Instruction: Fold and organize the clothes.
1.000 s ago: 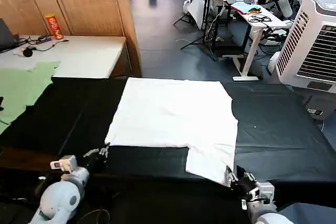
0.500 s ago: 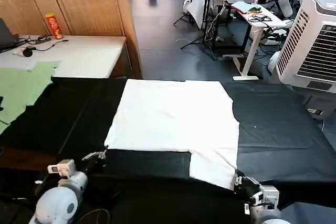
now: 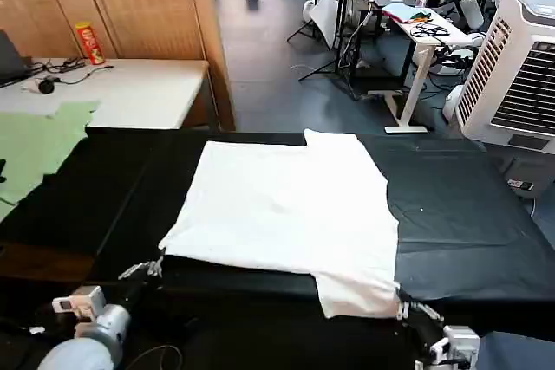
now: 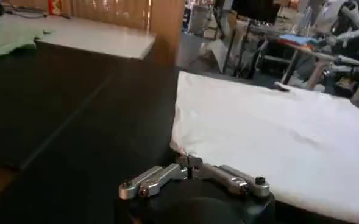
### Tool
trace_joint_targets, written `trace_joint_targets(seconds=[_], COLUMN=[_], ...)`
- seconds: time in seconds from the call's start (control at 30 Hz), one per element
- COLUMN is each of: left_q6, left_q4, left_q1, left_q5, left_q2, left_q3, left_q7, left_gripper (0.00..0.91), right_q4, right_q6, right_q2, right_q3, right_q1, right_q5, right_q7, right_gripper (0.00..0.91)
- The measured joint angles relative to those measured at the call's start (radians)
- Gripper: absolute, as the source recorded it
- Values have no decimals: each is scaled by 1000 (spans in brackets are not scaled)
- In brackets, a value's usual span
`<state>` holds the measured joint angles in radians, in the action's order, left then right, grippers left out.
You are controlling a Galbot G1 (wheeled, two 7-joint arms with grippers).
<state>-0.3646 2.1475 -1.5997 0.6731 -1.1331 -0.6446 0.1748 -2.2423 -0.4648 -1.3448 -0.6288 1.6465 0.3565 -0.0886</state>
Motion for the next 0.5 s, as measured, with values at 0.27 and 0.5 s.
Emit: trace_joint_targets(seconds=[0.27, 0.5], left_q6=[16, 23], left_q4=[-65, -137], left_q1=[114, 213], left_q5=[-74, -89], left_q2=[-24, -4], left_q3=[49, 70], left_q7=[-5, -7], left_gripper=[0, 0], right_q4=[177, 292], right_q6=[44, 49], right_q2=[53, 94], right_q3=[30, 72], right_q1=[-223, -368], right_q5=[25, 52], right_q7=[7, 6], right_gripper=[39, 39])
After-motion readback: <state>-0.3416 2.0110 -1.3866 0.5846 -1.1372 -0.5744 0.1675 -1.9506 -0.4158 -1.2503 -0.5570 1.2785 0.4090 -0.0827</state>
